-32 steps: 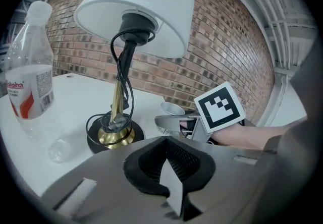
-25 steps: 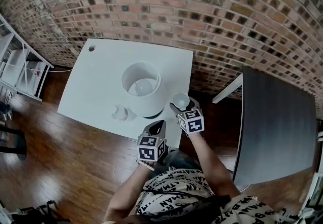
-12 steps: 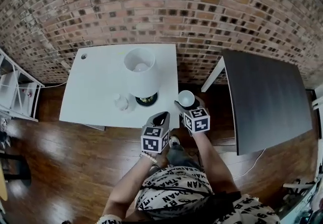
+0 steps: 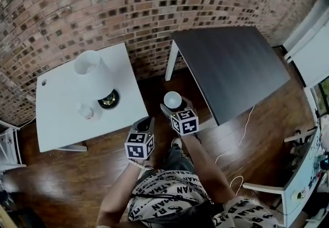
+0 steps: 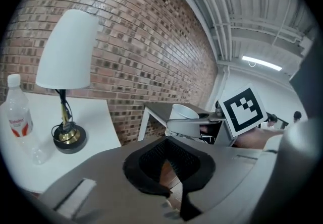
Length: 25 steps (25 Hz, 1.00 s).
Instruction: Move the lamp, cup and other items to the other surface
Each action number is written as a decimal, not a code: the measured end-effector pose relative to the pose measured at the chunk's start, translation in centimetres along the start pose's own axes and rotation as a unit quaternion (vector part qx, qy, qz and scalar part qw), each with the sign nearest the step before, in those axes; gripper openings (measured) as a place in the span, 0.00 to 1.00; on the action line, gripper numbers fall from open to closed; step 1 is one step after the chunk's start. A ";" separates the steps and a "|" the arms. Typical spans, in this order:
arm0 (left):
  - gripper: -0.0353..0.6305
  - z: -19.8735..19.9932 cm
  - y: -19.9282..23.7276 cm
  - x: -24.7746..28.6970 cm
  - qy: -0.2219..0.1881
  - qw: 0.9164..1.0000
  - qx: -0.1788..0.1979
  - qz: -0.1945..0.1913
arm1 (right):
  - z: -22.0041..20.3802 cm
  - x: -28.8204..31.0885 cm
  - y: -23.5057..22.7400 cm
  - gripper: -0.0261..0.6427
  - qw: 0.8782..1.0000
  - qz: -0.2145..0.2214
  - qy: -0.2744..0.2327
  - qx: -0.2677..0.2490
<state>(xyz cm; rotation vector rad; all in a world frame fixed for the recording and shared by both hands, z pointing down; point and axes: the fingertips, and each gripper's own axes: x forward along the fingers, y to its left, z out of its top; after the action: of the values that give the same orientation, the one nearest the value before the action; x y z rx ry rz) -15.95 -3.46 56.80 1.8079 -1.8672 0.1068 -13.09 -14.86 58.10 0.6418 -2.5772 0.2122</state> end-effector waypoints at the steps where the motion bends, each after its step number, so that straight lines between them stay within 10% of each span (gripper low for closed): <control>1: 0.06 0.0 -1.0 0.4 0.003 1.000 0.006 -0.012 | -0.3 -0.9 -1.2 0.57 1.000 -0.014 -0.002 0.006; 25: 0.06 -0.5 -28.9 21.7 0.061 0.978 0.094 -0.177 | -11.5 -18.6 -37.8 0.57 0.967 -0.222 -0.007 0.128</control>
<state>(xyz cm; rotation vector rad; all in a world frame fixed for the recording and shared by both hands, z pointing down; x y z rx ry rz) 12.45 -25.74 57.62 2.1827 -1.4661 0.2645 24.11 -37.61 60.50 1.2946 -2.3610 0.3916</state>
